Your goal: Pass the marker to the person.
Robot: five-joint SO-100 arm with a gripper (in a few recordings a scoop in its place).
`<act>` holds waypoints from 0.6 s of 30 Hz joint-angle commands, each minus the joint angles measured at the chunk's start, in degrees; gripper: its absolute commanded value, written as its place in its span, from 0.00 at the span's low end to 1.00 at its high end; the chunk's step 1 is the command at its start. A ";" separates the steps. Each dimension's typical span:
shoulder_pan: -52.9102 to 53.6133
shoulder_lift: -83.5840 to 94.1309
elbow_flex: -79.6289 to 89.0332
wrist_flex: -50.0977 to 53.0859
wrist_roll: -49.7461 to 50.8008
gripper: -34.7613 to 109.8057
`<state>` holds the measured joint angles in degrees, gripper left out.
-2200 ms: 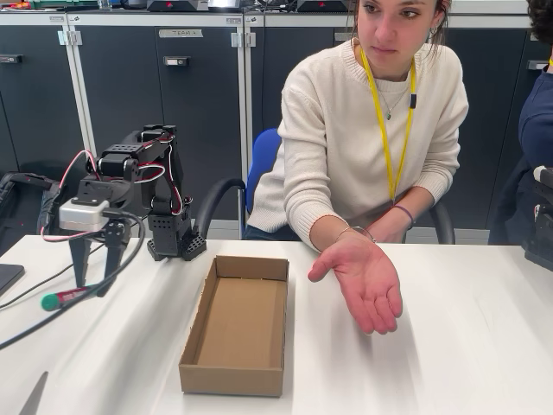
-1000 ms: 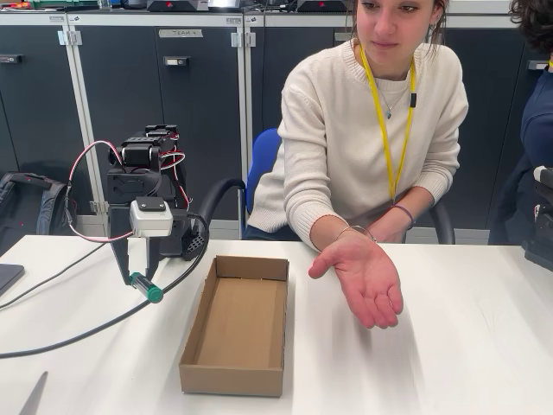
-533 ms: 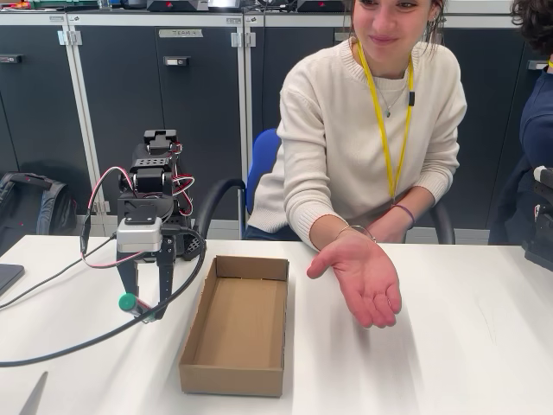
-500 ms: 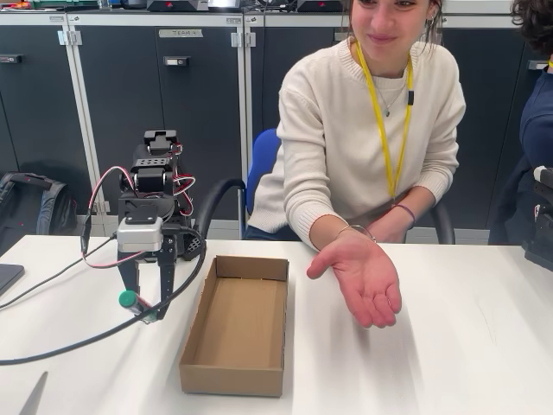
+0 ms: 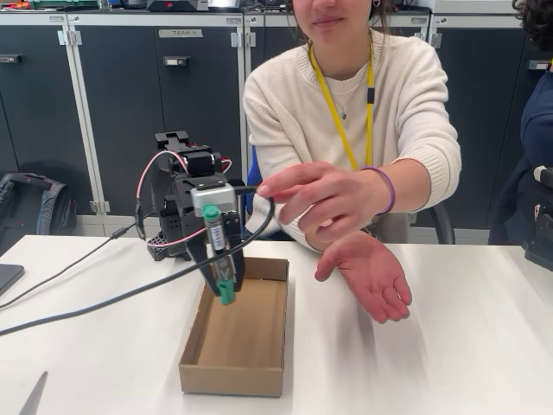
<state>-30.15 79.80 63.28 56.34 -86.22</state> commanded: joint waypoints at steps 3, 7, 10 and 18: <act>-8.17 4.57 -1.49 -1.49 0.09 0.21; -10.99 4.31 -3.25 -0.97 0.62 0.21; -13.27 4.13 -3.87 -1.23 0.97 0.21; -20.21 5.71 -1.67 -2.55 2.37 0.21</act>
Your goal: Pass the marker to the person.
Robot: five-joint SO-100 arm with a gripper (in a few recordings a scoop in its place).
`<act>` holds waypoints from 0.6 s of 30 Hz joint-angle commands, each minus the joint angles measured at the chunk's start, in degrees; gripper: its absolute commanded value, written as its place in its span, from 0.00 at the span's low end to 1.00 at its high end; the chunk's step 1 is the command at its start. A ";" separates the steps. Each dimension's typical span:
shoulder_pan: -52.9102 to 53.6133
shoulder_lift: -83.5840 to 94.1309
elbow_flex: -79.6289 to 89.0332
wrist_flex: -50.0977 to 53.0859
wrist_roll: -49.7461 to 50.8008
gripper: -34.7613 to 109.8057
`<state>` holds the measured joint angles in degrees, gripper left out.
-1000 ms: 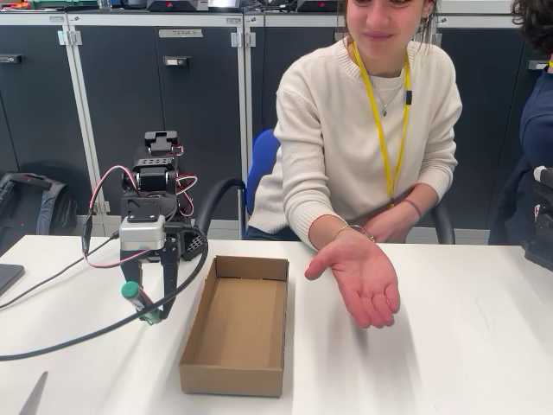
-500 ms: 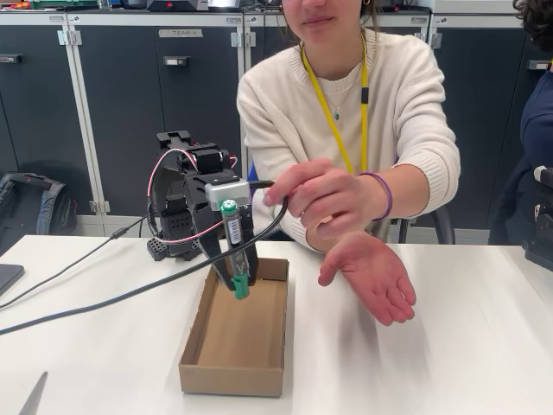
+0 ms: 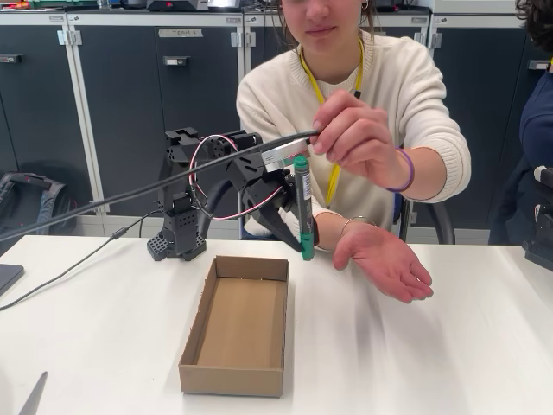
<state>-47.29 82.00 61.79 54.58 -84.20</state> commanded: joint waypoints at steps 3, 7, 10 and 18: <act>-5.45 4.83 1.14 -1.23 0.88 0.21; -7.38 6.86 3.87 -2.55 1.85 0.21; -8.53 8.17 5.80 -3.34 2.20 0.21; -12.22 11.78 8.44 -4.22 3.78 0.21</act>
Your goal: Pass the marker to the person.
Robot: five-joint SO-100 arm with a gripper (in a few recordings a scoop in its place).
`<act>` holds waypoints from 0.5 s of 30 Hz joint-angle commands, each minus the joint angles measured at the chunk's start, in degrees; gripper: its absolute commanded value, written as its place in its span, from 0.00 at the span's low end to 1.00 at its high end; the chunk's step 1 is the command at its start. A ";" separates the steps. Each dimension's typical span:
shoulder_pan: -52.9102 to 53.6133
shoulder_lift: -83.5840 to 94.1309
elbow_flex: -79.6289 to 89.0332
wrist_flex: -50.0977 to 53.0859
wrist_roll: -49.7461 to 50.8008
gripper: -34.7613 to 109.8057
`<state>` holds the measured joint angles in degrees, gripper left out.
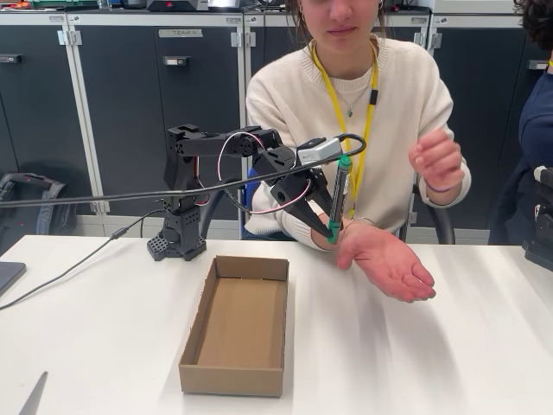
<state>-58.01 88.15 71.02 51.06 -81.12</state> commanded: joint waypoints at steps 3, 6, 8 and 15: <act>-2.72 7.56 1.67 -1.14 1.76 0.21; -3.16 9.93 6.15 -1.23 2.20 0.21; -2.72 10.20 8.00 -0.88 2.81 0.21; -1.41 10.63 9.67 -0.62 3.96 0.21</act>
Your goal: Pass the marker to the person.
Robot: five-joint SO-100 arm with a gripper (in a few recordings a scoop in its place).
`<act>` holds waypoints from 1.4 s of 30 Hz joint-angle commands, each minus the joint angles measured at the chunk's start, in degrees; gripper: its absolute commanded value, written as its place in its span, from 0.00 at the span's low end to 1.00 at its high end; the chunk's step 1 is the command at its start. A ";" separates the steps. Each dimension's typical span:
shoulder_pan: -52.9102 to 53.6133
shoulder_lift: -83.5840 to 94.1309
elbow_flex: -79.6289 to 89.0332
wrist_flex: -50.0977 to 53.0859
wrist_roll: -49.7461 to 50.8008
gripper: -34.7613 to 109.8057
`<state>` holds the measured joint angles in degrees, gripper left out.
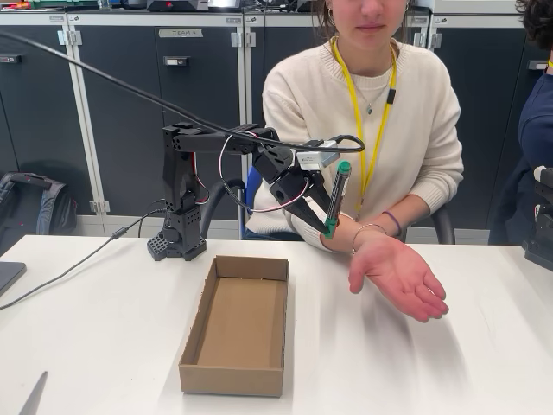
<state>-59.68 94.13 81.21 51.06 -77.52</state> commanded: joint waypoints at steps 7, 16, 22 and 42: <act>2.81 2.37 -3.52 1.32 0.97 0.21; 6.94 -1.58 -2.99 3.52 0.53 0.21; 6.86 -1.23 -3.16 2.90 0.70 0.21; 7.82 4.22 2.64 -3.96 -5.98 0.21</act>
<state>-52.91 93.52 84.29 48.52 -82.09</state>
